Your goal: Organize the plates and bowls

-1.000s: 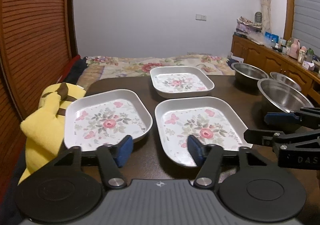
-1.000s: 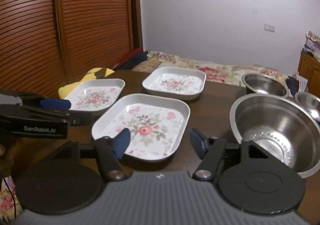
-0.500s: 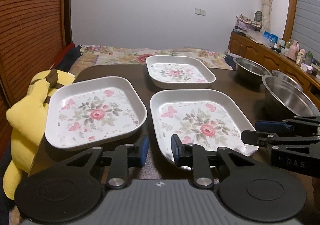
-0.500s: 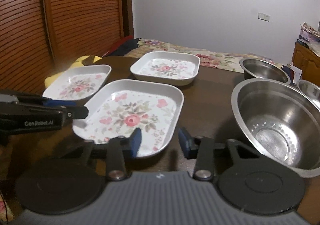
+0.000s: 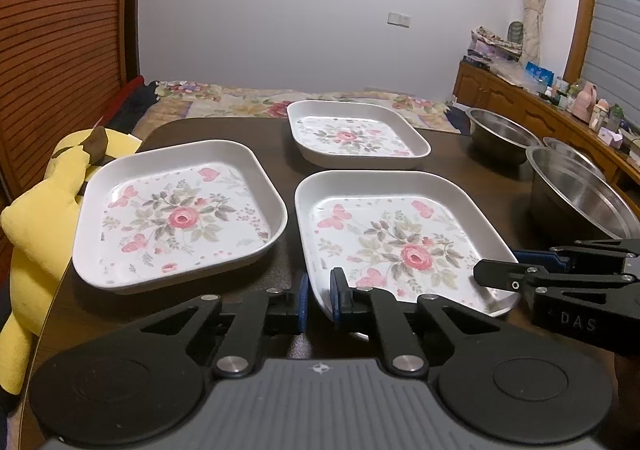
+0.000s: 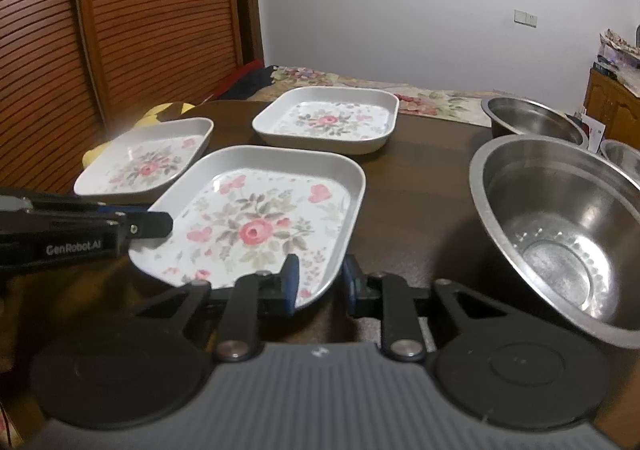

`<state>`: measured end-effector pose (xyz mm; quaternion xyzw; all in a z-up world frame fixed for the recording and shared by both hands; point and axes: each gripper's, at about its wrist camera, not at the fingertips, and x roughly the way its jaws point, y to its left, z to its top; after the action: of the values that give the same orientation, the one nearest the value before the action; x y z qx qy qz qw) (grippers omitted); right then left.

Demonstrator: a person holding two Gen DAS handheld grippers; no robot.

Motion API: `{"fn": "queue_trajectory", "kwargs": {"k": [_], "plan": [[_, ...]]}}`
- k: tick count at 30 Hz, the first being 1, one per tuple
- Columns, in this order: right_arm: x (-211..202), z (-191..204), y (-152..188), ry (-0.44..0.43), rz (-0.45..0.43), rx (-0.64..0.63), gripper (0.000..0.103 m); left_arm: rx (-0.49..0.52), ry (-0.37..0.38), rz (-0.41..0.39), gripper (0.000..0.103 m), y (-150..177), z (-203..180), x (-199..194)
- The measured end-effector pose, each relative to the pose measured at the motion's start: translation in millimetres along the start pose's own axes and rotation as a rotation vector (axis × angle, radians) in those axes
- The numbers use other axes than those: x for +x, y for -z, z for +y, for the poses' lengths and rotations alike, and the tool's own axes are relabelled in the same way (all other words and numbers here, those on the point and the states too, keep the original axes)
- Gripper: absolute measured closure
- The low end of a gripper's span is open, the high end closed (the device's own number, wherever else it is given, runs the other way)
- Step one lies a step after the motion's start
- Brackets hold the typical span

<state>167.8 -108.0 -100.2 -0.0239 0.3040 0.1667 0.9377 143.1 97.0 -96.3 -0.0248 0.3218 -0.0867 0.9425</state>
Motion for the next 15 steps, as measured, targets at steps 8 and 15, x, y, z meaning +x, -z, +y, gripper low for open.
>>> {"fn": "queue_trajectory", "kwargs": {"k": [8, 15], "plan": [[-6.3, -2.4, 2.7, -0.024, 0.004, 0.01, 0.08, -0.015, 0.037, -0.01, 0.091, 5.8, 4.0, -12.1], [-29.6, -3.2, 13.1, -0.051, -0.021, 0.029, 0.081, -0.018, 0.045, -0.055, 0.09, 16.6, -6.5, -42.1]]}}
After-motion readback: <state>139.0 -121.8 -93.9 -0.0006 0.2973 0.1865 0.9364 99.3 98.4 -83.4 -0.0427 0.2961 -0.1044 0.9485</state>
